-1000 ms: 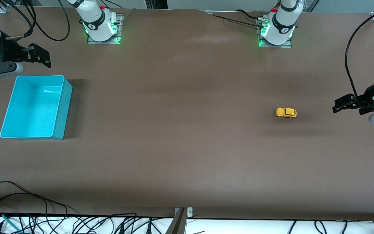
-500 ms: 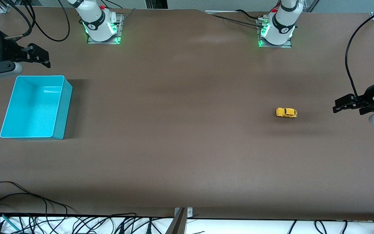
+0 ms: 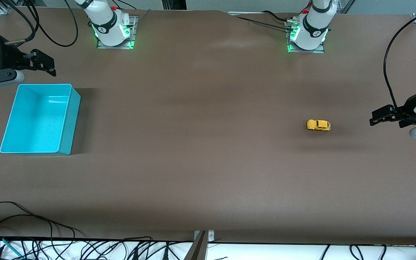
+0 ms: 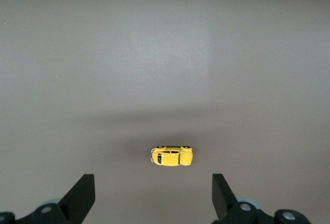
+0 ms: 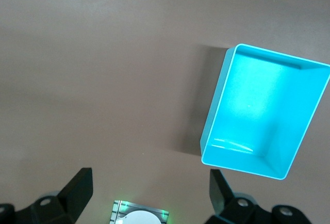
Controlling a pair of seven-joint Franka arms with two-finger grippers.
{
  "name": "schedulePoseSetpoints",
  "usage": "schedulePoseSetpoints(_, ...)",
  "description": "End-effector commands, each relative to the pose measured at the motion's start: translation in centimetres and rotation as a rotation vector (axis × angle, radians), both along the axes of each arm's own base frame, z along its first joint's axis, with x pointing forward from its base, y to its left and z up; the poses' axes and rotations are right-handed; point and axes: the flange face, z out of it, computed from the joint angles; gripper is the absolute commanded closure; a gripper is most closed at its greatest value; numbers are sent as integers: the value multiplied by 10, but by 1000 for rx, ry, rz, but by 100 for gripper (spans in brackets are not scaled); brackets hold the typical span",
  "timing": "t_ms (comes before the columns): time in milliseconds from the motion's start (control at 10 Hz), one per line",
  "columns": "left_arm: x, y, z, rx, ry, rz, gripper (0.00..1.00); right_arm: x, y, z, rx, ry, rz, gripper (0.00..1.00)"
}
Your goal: Wind up and store yellow beetle car
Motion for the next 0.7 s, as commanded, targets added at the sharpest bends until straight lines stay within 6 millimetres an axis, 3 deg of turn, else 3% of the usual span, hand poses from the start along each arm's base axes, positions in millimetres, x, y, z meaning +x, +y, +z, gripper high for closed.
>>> schedulePoseSetpoints(0, 0, 0, 3, -11, 1, -13, 0, 0, 1, 5, -1, 12, 17, 0)
schedulePoseSetpoints(600, 1, 0, 1, -10, 4, -17, 0, 1, 0, 5, -1, 12, 15, 0)
